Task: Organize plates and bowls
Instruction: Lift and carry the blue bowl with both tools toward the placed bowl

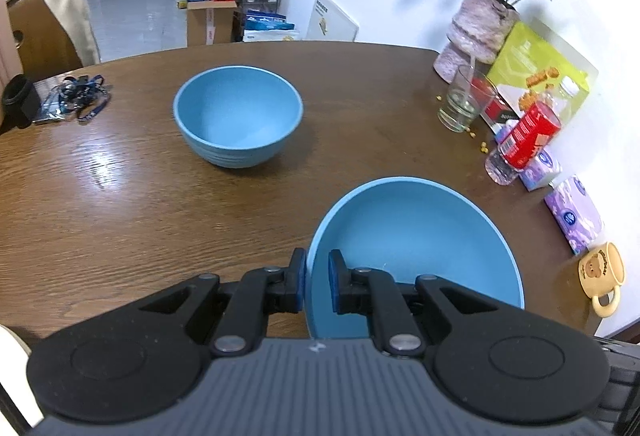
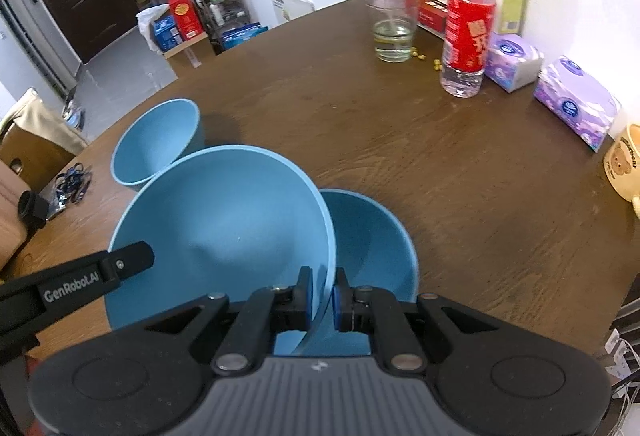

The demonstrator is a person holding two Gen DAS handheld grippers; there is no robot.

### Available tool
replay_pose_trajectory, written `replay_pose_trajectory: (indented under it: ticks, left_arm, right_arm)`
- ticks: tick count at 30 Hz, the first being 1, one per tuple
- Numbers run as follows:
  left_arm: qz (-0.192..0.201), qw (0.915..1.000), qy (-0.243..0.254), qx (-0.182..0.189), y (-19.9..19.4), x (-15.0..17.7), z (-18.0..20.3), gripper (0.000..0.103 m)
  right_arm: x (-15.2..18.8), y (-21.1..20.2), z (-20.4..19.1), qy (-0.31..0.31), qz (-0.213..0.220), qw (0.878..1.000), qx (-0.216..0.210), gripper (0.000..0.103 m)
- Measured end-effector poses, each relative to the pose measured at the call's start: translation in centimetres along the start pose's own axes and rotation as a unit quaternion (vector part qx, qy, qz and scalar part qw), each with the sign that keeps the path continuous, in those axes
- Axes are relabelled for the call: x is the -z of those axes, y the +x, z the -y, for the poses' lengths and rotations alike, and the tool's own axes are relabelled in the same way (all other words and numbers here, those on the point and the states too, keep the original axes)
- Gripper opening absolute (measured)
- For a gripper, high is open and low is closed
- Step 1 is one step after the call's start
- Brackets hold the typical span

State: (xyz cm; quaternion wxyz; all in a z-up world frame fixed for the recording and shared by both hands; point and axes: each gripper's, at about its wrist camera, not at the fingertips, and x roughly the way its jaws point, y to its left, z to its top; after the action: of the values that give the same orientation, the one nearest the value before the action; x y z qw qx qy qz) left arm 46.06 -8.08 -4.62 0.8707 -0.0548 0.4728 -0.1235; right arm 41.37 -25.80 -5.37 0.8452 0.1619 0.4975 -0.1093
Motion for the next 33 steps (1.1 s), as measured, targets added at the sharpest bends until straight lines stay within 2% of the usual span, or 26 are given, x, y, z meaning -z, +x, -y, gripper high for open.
replay_pose_trajectory:
  ticks: [17, 33]
  left_arm:
    - [-0.014, 0.9993, 0.034, -0.004, 3.4, 0.8, 3.6, 0.012]
    - [-0.005, 0.9936, 0.108, -0.034, 5.1, 2.4, 5.8, 0.012]
  right_arm:
    - [-0.4, 2.0, 3.0, -0.010, -0.006, 1.000, 0.026, 0.010]
    - [0.6, 3.9, 2.6, -0.081, -0.008, 0.995, 0.062, 0.011]
